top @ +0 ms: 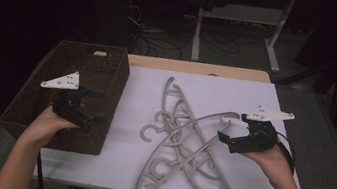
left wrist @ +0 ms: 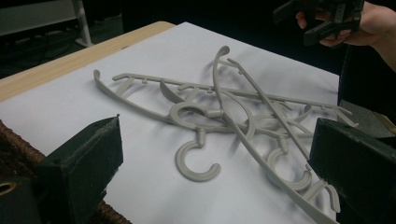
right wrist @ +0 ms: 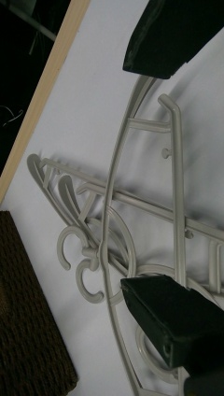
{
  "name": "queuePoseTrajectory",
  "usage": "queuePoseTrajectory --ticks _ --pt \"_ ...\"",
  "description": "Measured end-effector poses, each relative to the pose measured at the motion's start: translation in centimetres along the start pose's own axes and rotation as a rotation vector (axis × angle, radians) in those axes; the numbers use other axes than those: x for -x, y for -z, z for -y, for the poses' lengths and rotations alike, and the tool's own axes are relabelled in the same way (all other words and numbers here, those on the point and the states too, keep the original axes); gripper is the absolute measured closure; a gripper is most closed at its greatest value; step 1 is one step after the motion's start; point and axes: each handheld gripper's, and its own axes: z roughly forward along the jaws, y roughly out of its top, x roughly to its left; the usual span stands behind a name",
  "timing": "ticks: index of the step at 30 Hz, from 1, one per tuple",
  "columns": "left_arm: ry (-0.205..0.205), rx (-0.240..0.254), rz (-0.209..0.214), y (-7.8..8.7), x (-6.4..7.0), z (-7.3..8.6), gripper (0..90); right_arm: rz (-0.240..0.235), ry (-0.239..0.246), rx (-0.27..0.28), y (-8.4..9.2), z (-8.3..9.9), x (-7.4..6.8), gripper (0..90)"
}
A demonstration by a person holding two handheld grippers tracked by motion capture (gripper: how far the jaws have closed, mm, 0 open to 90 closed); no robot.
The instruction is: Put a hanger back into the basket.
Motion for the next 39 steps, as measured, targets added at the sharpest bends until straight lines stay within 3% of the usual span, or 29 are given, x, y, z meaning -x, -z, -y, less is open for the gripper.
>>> queuePoseTrajectory --ticks 10,14,19,22,29,36,39 --pt "-0.005 -0.006 0.008 -0.4 0.3 0.1 2.6 0.029 -0.021 -0.053 -0.7 0.3 0.6 2.5" --pt "-0.006 0.005 0.013 -0.4 0.4 -0.1 2.6 0.05 -0.046 -0.114 -2.0 0.4 1.5 13.7" --pt "-0.017 0.004 0.015 -0.5 0.9 -0.5 2.6 0.073 -0.071 -0.174 -3.4 0.8 2.4 21.3" --pt "-0.017 0.02 0.009 -0.6 1.7 -1.2 3.5 0.092 -0.087 -0.217 -4.6 1.1 3.1 33.9" --pt "-0.032 0.029 0.031 -1.7 3.3 -2.1 4.0 0.098 -0.11 -0.239 -5.7 1.2 4.2 49.7" --pt "-0.039 0.014 0.063 -3.9 4.9 -2.1 4.0 0.111 -0.127 -0.253 -6.7 1.3 5.6 67.0" --pt "-0.043 -0.001 0.077 -5.3 5.7 -1.8 4.0 0.129 -0.131 -0.277 -7.4 1.1 6.4 78.5"
